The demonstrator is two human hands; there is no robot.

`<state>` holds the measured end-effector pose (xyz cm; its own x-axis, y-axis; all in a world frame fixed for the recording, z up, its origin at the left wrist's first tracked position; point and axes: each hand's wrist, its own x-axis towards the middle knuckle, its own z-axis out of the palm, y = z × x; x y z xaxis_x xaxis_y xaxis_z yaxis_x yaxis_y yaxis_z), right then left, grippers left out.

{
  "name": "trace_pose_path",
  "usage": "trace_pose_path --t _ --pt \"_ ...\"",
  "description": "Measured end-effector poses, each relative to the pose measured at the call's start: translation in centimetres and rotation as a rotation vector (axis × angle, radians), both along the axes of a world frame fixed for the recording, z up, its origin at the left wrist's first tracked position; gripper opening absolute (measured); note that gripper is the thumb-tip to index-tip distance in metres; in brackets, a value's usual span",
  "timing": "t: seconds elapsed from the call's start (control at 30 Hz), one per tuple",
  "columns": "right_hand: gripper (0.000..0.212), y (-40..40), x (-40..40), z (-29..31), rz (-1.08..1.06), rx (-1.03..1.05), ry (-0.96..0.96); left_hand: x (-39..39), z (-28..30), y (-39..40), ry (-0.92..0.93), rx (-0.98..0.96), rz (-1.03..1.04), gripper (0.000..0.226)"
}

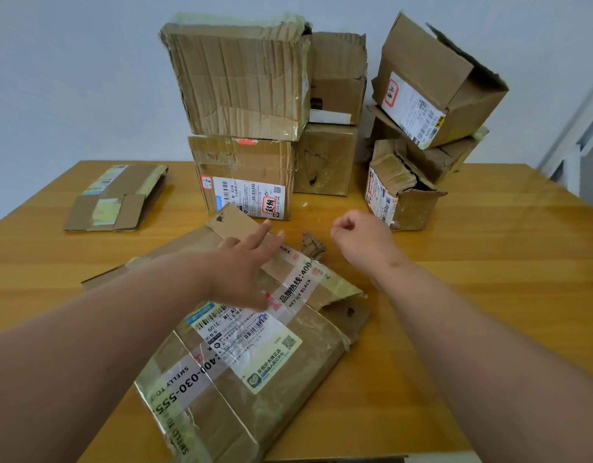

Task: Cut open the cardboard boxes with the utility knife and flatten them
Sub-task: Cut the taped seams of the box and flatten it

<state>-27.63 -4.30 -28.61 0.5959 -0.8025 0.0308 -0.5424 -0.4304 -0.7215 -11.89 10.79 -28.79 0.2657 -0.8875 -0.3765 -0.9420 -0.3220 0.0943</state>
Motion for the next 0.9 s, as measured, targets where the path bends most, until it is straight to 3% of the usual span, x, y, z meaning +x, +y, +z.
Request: trace_pose_path --t 0.07,0.13,0.23,0.37,0.5,0.6,0.67,0.77,0.9 --pt "0.029 0.9 0.2 0.3 0.063 -0.318 0.068 -0.4 -1.3 -0.1 -0.074 0.021 -0.005 0.099" --pt "0.05 2.5 0.3 -0.1 0.274 -0.526 0.18 -0.8 -2.6 -0.1 -0.128 0.007 0.0 0.096" --pt "0.074 4.9 -0.2 -2.9 0.572 -0.46 0.469 -0.6 -3.3 0.1 -0.132 -0.026 -0.012 0.097" --pt "0.093 5.4 -0.9 -4.7 0.604 -0.407 0.632 1.2 -2.4 1.6 -0.13 0.041 0.013 0.123" --pt "0.092 5.4 0.1 -3.6 0.578 -0.521 0.767 3.4 -2.7 5.0 -0.14 0.046 0.198 0.126" --pt "0.082 7.1 1.2 -3.8 0.514 -0.63 0.68 3.0 -3.5 6.1 -0.126 -0.004 0.241 0.121" --pt "0.075 8.5 1.3 -4.7 0.535 -0.573 0.584 2.6 -3.8 6.1 -0.126 -0.03 0.239 0.117" --pt "0.07 9.1 0.8 -5.3 0.555 -0.475 0.604 2.8 -3.5 6.7 -0.133 -0.03 0.231 0.113" --pt "0.069 9.2 1.4 -4.0 0.523 -0.594 0.691 2.2 -3.9 8.6 -0.177 -0.046 0.301 0.106"
